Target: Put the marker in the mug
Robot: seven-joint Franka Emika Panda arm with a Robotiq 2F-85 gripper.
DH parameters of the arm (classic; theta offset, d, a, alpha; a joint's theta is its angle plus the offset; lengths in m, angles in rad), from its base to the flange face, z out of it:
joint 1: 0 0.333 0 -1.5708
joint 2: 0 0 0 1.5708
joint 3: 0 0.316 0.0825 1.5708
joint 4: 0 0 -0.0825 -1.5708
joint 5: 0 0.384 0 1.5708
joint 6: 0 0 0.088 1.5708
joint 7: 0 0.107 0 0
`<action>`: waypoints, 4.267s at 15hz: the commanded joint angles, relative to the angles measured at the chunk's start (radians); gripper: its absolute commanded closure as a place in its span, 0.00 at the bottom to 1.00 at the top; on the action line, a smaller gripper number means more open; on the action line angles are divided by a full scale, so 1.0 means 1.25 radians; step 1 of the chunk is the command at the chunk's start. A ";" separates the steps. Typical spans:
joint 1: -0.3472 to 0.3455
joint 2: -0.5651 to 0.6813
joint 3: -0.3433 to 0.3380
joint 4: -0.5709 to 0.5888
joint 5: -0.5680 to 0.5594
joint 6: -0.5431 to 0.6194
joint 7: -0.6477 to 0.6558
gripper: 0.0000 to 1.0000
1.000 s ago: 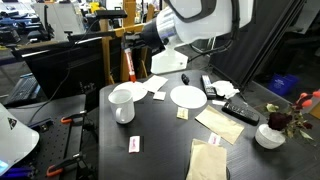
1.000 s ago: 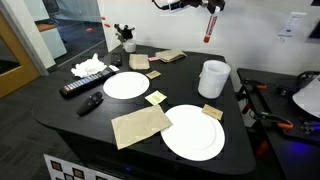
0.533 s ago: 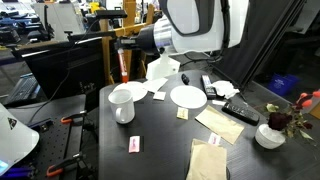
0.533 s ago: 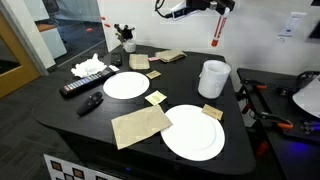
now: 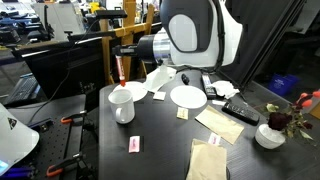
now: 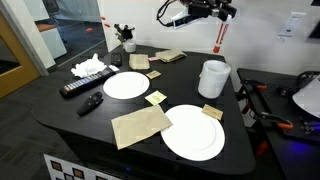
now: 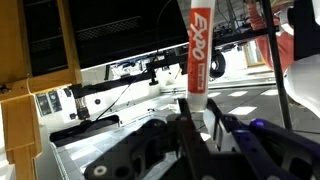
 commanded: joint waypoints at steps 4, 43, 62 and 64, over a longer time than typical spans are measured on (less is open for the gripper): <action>-0.009 0.025 -0.005 0.004 -0.008 -0.044 -0.031 0.95; 0.064 0.024 0.000 -0.033 -0.015 0.057 0.033 0.00; 0.077 -0.164 0.002 -0.002 -0.085 0.058 0.086 0.00; 0.078 -0.165 0.002 -0.002 -0.086 0.060 0.086 0.00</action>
